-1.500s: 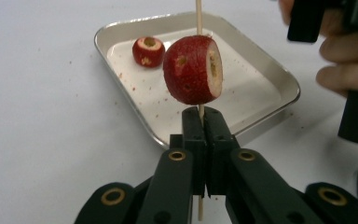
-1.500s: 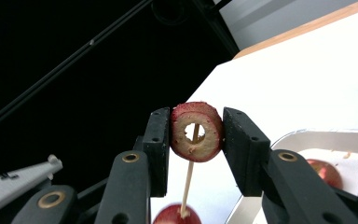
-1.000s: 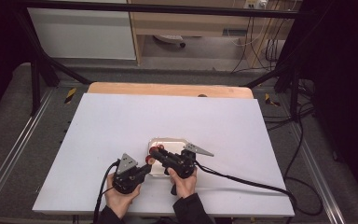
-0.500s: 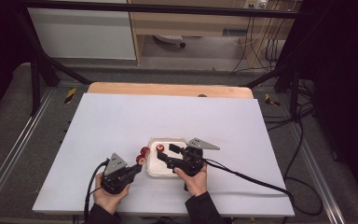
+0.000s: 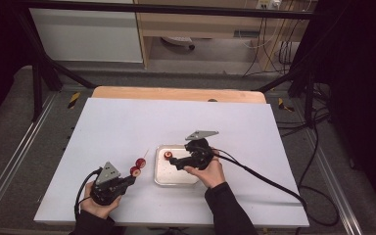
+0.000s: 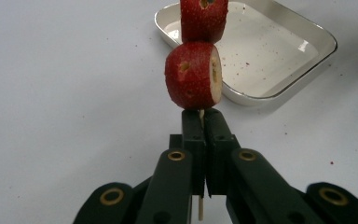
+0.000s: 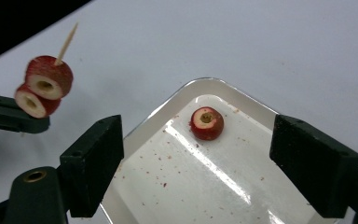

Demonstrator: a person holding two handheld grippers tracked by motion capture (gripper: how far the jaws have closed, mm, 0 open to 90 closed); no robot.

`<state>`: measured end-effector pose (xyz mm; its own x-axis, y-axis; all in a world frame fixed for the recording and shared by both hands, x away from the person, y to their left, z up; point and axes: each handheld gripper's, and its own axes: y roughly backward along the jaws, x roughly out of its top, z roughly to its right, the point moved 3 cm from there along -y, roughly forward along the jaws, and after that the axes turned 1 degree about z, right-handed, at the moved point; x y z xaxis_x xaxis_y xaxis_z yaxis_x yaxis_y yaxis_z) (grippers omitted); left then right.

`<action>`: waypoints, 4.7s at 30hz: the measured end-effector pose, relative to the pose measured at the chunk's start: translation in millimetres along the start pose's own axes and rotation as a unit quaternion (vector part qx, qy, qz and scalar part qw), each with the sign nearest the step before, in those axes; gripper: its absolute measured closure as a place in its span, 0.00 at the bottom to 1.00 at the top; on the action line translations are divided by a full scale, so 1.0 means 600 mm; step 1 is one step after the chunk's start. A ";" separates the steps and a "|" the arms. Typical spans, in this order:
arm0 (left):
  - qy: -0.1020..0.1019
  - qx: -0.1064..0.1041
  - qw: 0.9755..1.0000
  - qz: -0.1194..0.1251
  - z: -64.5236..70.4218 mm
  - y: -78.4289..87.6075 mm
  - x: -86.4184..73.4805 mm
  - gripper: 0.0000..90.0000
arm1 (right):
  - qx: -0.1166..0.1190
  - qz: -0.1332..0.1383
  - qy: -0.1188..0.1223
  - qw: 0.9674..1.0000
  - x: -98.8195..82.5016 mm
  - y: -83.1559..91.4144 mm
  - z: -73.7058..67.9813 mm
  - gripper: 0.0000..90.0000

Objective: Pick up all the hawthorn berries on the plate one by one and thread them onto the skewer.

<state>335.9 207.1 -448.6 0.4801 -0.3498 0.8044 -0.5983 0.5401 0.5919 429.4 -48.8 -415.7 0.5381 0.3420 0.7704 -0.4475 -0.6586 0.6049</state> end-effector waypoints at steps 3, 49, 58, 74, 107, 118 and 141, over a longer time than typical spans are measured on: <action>-0.002 0.003 1.000 -0.005 -0.003 -0.001 -0.002 0.98 | -0.016 -0.048 0.027 0.998 0.014 -0.017 0.003 0.25; -0.013 0.003 1.000 -0.015 0.000 -0.010 -0.004 0.98 | 0.027 -0.178 -0.007 0.984 0.046 -0.084 0.001 0.68; -0.020 0.002 1.000 -0.017 0.008 -0.013 -0.003 0.98 | 0.063 -0.082 -0.054 0.993 0.018 -0.020 -0.006 0.68; -0.026 -0.004 1.000 -0.015 0.023 -0.018 0.001 0.98 | 0.098 0.141 -0.157 0.972 -0.026 0.020 -0.012 0.68; 0.050 -0.019 0.998 0.012 0.071 -0.034 0.023 0.98 | 0.094 0.341 -0.247 0.902 -0.037 -0.016 -0.023 0.68; 0.066 -0.029 0.997 0.014 0.080 -0.046 0.026 0.98 | 0.097 0.362 -0.242 0.895 -0.039 -0.021 -0.025 0.69; 0.082 -0.035 0.996 0.010 0.080 -0.054 0.029 0.98 | 0.097 0.364 -0.231 0.897 -0.045 -0.028 -0.027 0.69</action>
<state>332.9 146.9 -451.3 0.5705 -0.2109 0.7938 -0.5657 0.5998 0.5659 410.8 -36.4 -443.5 0.4116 -0.5109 0.7547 -0.6916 -0.7144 -0.1064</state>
